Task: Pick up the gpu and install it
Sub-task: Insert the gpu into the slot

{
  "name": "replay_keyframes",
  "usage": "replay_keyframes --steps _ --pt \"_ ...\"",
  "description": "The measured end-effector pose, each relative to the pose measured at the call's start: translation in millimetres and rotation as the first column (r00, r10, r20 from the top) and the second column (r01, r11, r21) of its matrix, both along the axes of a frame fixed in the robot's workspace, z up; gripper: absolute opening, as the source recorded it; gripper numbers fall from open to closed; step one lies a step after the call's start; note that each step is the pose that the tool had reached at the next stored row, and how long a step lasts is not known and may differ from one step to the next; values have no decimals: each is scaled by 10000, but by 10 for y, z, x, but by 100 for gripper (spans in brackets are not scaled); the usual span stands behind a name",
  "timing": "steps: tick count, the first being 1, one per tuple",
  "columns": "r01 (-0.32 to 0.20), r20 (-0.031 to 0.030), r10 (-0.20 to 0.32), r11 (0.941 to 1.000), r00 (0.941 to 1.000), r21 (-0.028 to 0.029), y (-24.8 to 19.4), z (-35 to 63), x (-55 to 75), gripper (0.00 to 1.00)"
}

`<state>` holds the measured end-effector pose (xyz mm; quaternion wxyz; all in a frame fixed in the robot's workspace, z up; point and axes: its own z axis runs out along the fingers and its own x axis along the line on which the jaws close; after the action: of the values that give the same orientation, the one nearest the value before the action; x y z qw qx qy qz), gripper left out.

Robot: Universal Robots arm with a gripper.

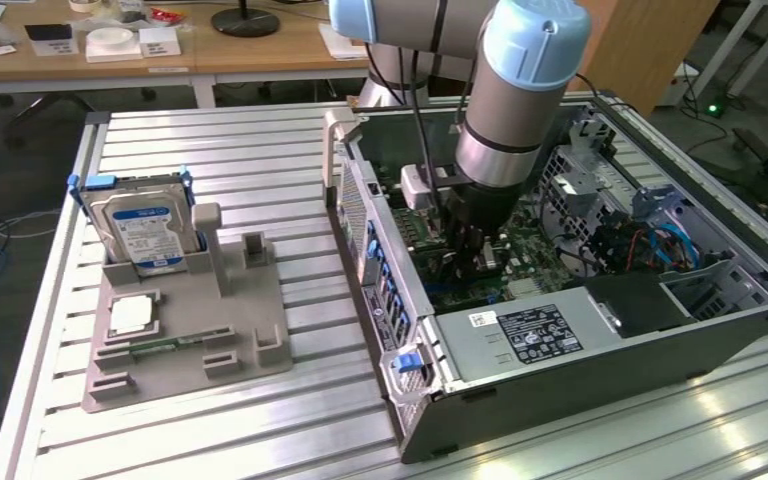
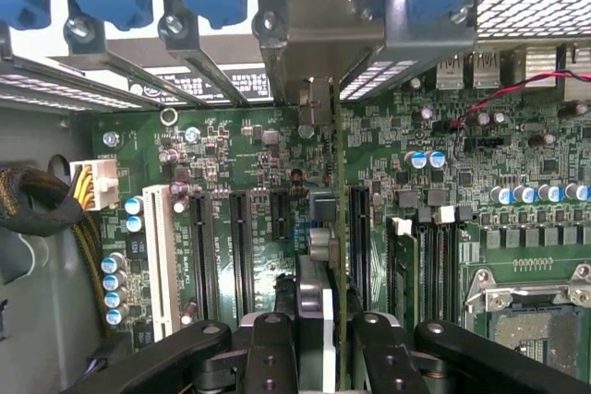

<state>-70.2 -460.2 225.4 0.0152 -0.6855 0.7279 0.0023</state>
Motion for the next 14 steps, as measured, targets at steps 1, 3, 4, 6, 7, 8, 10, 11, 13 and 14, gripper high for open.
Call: replay_keyframes --steps 1,3,4,6,7,8,10,11,13,14 --pt "0 1 0 10000 10000 0 0 0 -1 28" --pt "0 1 0 10000 10000 0 0 0 -3 28" --pt "-1 0 1 10000 10000 -1 0 -1 -3 28" --pt "-1 -1 1 10000 10000 -2 0 -2 -3 28" --pt "0 -1 0 10000 10000 -3 -1 -3 -4 28" --pt "0 0 0 10000 10000 -1 0 -4 -4 28" --pt "0 0 0 10000 10000 -1 0 -4 -4 28" --pt "0 -1 0 10000 10000 -1 0 -4 -4 28" --pt "0 -1 0 10000 10000 -1 0 -4 -4 28" --pt "0 -1 0 10000 10000 -1 0 -4 -4 28"
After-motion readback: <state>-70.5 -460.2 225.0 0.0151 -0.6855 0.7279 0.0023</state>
